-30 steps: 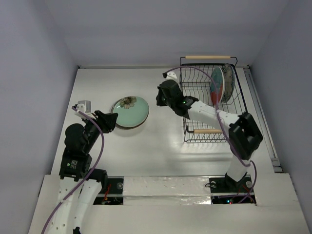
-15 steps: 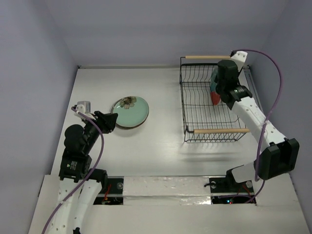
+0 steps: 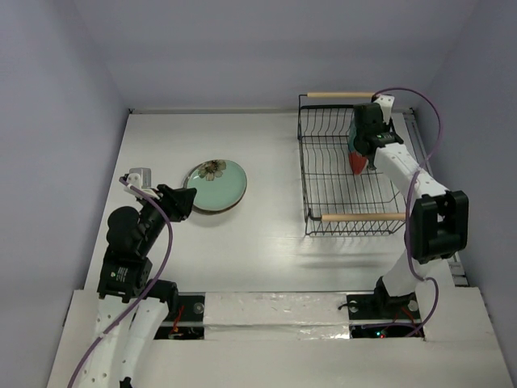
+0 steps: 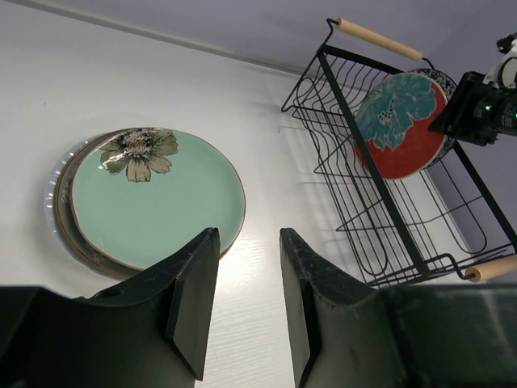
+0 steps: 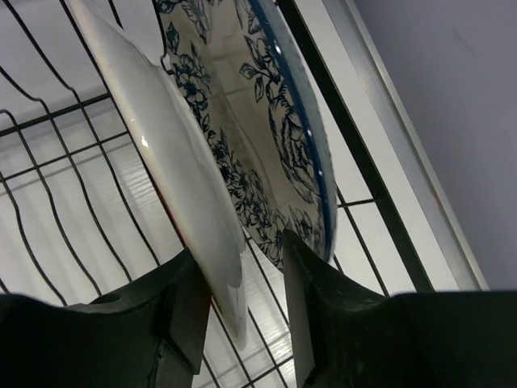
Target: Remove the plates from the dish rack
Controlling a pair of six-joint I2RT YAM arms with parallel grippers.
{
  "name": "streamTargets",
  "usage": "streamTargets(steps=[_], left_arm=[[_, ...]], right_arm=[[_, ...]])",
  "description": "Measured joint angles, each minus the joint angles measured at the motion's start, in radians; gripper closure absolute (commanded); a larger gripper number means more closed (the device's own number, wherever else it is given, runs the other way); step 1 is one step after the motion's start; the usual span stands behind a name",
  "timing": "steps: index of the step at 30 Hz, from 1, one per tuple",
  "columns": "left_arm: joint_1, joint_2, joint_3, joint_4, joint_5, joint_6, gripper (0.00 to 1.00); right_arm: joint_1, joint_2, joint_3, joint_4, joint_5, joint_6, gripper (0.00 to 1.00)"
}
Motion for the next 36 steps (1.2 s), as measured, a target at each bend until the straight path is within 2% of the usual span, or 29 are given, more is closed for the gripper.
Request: streamTargets(steps=[3,4,7,9,25,31,36], left_arm=[[0.0,0.0,0.0,0.0,0.0,0.0,0.67],[0.0,0.0,0.0,0.0,0.0,0.0,0.67],[0.0,0.0,0.0,0.0,0.0,0.0,0.67],[0.0,0.0,0.0,0.0,0.0,0.0,0.67],[0.0,0.002,0.0,0.0,0.0,0.0,0.67],[0.0,0.003,0.0,0.0,0.0,0.0,0.67],[0.0,0.008,0.0,0.0,0.0,0.0,0.67]], right_arm=[[-0.004,0.038,0.021,-0.002,0.006,-0.012,0.76],[-0.003,0.05,0.03,-0.002,0.005,-0.018,0.87],[0.005,0.064,0.043,-0.013,0.006,-0.069,0.98],[0.01,0.063,0.044,-0.008,0.005,-0.074,1.0],[0.093,0.049,0.073,-0.032,0.13,-0.179,1.0],[0.095,-0.064,0.073,-0.049,0.124,-0.179,1.0],[0.095,-0.206,0.07,-0.047,0.055,-0.124,1.0]])
